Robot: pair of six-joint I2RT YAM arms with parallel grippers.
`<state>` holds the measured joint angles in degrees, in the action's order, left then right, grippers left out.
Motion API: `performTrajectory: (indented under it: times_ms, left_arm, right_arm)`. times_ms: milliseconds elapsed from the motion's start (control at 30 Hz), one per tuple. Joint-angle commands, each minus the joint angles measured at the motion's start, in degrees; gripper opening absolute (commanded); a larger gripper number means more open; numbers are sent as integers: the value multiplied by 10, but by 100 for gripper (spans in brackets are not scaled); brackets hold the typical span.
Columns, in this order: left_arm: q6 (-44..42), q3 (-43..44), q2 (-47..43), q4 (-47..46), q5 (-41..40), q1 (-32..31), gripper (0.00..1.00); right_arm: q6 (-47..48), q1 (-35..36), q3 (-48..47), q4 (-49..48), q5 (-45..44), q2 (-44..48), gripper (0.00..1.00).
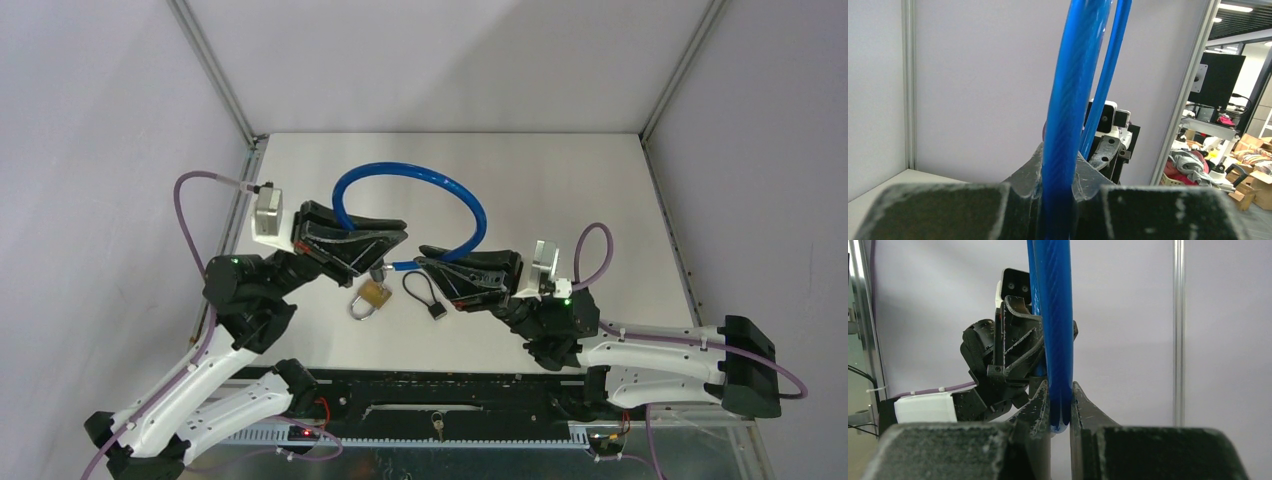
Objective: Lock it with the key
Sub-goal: Lock the lock.
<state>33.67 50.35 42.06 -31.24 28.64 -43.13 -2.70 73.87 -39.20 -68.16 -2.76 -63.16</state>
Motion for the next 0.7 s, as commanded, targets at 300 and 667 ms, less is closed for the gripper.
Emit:
performTrajectory:
  times_ms: [300, 667]
  left_arm:
    - [46, -24, -11, -95, -30, -2, 0]
    - [63, -21, -8, -123, -26, -2, 0]
  right_arm:
    - [11, -22, -18, 106, 61, -19, 0]
    - [17, -22, -19, 129, 79, -19, 0]
